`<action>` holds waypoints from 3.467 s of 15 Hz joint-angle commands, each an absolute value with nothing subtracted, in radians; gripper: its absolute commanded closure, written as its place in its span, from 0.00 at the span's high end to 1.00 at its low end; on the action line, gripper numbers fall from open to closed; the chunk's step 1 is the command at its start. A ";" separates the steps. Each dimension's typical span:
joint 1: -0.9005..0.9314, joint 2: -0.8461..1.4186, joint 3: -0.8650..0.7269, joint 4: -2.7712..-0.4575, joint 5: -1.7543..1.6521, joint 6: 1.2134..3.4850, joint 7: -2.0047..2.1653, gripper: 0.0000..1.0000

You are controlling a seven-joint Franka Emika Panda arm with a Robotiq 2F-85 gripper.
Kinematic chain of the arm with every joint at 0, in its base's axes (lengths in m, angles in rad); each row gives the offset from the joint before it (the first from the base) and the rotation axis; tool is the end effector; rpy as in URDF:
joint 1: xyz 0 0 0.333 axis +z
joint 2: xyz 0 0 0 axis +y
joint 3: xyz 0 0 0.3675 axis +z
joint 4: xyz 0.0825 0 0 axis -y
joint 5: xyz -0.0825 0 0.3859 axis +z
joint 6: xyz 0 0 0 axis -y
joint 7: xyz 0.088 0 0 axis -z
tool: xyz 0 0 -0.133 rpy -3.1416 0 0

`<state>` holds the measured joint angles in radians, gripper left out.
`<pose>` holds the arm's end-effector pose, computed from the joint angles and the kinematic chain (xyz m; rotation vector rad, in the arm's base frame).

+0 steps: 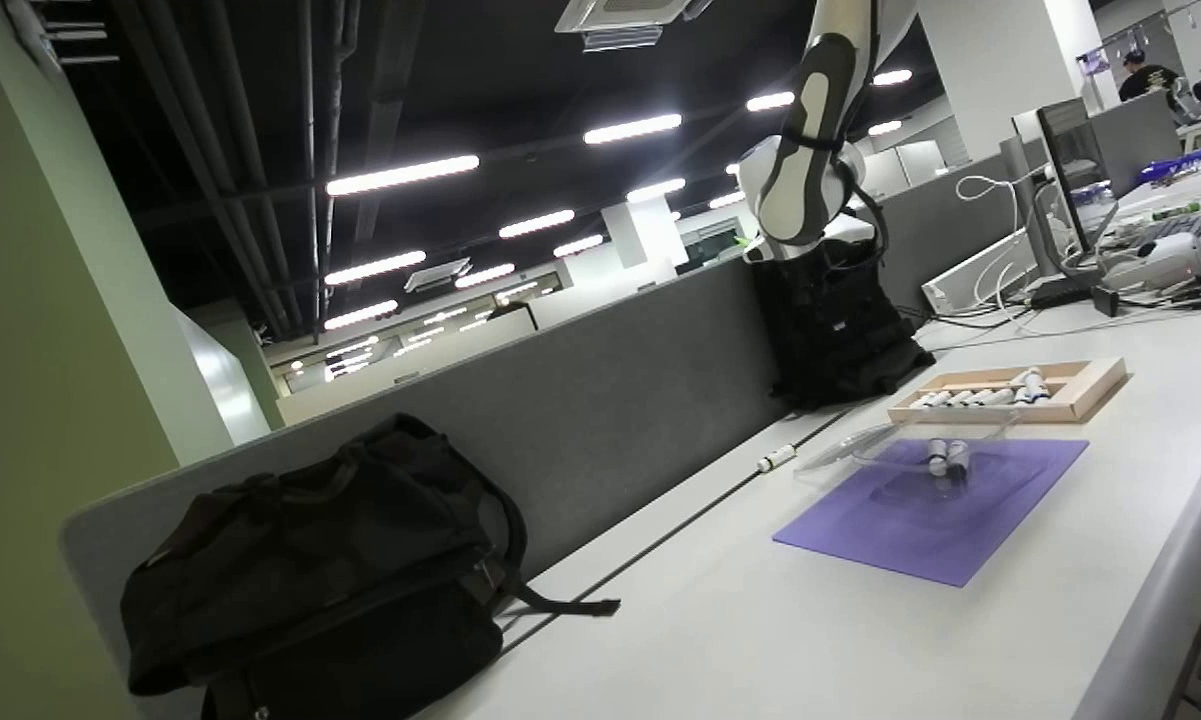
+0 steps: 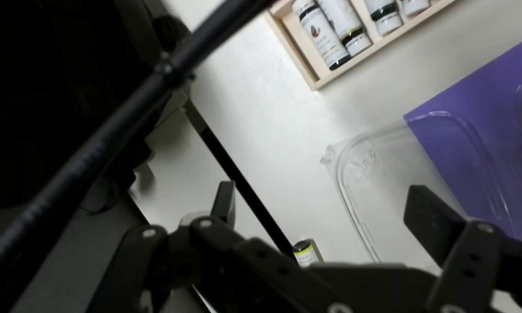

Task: Put a bottle from the table in the clear container

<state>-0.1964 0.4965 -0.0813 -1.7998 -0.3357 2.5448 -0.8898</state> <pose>0.6835 -0.1890 0.3163 2.5232 1.1913 0.0853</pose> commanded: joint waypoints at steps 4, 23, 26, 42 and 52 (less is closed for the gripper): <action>-0.287 0.754 0.063 -1.427 -0.166 2.455 -1.288 1.00; -0.130 1.100 0.000 -0.966 -0.176 2.190 -1.322 1.00; -0.140 1.146 0.025 -0.932 -0.160 2.210 -1.360 1.00; -0.158 1.261 0.095 -0.889 -0.105 2.366 -1.489 0.19; -0.156 1.189 0.061 -0.794 -0.086 2.004 -1.455 0.06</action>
<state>-0.1663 1.2229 0.0772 -0.8494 -0.0929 2.1230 -1.4625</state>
